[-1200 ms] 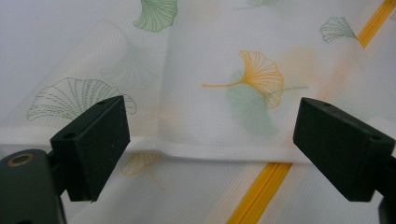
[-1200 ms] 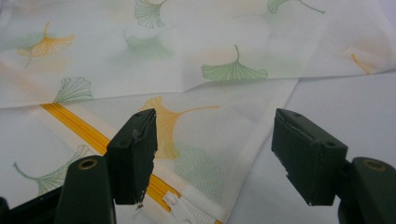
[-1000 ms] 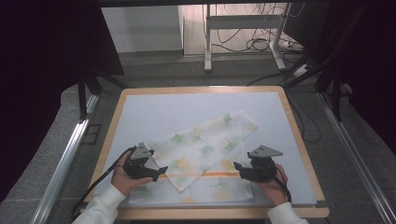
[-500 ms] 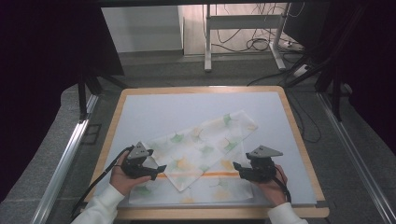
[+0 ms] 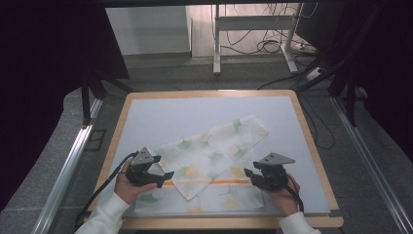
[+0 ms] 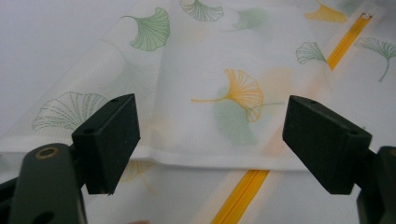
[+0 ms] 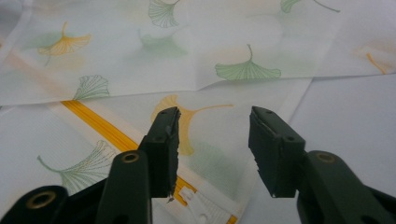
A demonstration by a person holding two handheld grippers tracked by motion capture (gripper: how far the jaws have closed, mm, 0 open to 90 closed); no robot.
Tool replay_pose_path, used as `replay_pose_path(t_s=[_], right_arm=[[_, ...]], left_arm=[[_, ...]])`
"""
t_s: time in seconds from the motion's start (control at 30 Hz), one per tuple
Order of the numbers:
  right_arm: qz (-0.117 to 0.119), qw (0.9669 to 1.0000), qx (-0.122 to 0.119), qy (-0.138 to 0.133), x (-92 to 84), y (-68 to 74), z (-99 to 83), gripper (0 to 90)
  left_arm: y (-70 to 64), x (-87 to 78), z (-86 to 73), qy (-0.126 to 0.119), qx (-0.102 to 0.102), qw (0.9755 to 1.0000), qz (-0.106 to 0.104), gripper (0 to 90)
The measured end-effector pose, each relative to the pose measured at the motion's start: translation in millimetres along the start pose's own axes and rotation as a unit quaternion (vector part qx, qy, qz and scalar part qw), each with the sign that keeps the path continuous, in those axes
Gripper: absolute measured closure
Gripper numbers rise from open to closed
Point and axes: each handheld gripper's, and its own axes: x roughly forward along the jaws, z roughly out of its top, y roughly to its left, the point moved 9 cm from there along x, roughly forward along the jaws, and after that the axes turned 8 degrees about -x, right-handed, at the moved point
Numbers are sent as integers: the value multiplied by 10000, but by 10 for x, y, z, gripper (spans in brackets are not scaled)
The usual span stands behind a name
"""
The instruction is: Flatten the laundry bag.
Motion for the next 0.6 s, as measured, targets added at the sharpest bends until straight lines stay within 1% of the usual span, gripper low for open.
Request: replay_pose_path(t_s=[0.2, 0.37, 0.47, 0.6], right_arm=[[163, 9999, -30, 17, -8, 36, 5, 715], [314, 9995, -70, 37, -13, 78, 5, 833], [379, 9992, -106, 48, -14, 104, 8, 874], [441, 9989, -133, 74, -6, 125, 5, 890]], left_arm=[[-38, 9, 4, 27, 57, 10000, -36, 187], [-109, 22, 4, 59, 90, 9998, -144, 189], [-157, 33, 2, 96, 155, 9996, -210, 192], [-217, 55, -5, 150, 221, 9993, -268, 192]])
